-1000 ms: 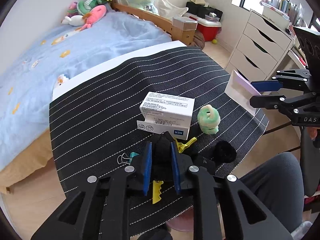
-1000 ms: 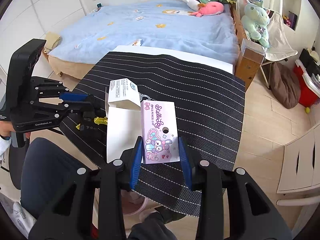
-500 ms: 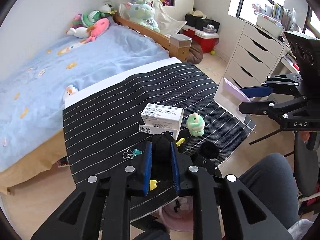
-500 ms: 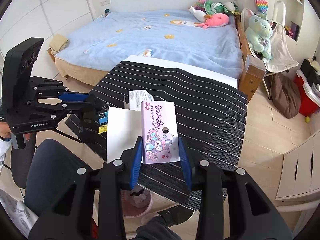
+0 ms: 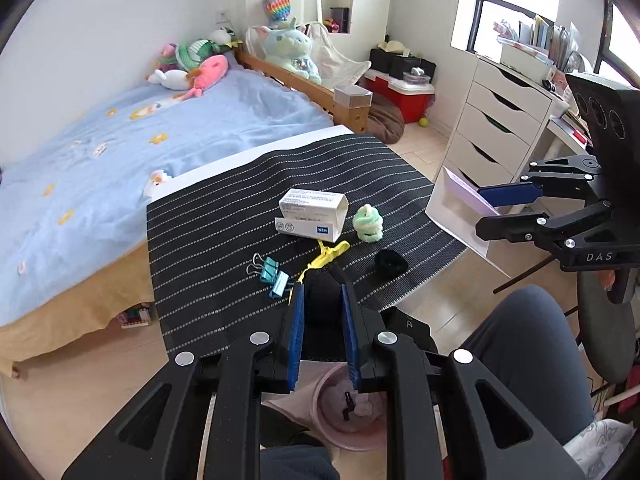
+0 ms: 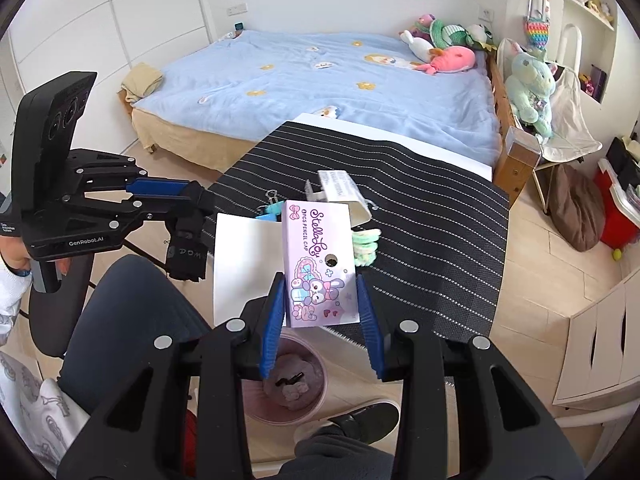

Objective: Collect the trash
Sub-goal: 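Drop the pink box from the right tool while the left tool drops the gloves into the wastebasket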

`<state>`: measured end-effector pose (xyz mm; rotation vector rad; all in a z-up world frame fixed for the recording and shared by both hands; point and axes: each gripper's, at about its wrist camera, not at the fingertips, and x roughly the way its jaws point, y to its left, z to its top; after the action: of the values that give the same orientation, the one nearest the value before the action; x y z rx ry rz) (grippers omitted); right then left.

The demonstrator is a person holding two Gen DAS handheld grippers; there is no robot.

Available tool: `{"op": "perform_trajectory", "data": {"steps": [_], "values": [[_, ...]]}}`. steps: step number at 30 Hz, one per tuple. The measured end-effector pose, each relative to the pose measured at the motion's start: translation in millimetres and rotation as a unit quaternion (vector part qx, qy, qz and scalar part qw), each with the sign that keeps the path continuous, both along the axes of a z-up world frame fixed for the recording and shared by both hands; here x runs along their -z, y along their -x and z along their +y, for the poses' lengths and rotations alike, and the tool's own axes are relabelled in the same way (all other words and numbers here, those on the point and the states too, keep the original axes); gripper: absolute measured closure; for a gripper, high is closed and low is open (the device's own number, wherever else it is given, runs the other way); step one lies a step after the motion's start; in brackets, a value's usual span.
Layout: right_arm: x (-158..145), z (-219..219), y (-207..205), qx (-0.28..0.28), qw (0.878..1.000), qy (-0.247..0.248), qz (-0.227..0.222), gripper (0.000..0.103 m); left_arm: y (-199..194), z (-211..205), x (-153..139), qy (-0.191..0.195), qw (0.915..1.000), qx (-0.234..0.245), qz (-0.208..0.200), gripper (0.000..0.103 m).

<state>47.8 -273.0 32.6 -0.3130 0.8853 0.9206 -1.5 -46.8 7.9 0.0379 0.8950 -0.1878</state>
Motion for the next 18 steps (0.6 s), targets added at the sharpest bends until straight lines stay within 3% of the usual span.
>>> {"op": "perform_trajectory", "data": {"steps": [18], "values": [[36,4,64,-0.042,0.998,0.006,0.044,0.067,63,7,8,0.013,0.9995,-0.027,-0.006,0.085]]}}
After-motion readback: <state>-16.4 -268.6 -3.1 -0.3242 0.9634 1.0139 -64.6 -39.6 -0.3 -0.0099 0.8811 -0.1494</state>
